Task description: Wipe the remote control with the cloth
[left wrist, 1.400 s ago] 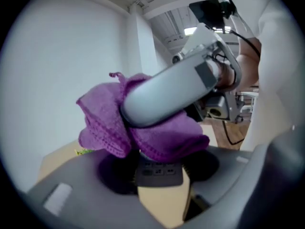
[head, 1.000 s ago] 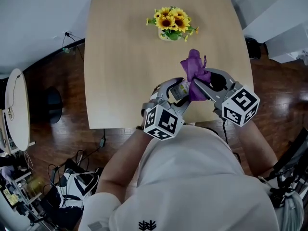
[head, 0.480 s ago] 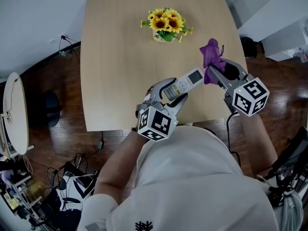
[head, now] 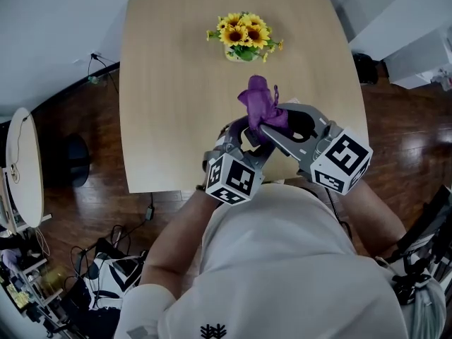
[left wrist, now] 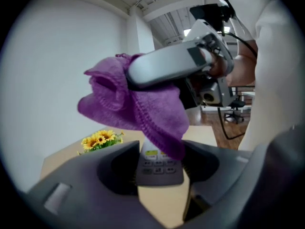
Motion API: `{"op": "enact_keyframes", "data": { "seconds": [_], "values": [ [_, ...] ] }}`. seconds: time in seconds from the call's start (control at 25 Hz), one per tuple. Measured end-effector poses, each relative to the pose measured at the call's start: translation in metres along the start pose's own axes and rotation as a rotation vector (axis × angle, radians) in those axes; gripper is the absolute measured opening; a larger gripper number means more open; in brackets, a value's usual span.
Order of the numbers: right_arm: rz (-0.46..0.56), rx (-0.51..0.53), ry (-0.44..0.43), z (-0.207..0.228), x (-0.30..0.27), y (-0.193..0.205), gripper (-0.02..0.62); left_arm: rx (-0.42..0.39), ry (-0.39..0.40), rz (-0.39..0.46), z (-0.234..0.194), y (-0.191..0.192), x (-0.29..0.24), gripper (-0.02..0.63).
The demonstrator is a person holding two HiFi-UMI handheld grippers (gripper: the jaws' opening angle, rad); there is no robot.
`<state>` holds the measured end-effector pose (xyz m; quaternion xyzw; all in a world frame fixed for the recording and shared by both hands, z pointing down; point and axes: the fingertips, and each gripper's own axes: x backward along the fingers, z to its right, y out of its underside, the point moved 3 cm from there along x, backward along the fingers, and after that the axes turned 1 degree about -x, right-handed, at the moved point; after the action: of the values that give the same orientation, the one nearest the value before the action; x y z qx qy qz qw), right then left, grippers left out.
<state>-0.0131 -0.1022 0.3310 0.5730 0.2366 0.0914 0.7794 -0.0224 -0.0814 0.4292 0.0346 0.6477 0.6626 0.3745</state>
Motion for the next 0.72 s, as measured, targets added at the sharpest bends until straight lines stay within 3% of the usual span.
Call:
{"op": "enact_keyframes", "data": {
  "seconds": [0.28, 0.72],
  "values": [
    [0.003, -0.044, -0.088, -0.024, -0.016, 0.012, 0.124, 0.009, -0.006, 0.027, 0.001, -0.005, 0.001, 0.271],
    [0.007, -0.116, 0.132, 0.055, 0.023, 0.023, 0.124, 0.023, -0.024, 0.031, -0.001, 0.001, 0.010, 0.272]
  ]
}}
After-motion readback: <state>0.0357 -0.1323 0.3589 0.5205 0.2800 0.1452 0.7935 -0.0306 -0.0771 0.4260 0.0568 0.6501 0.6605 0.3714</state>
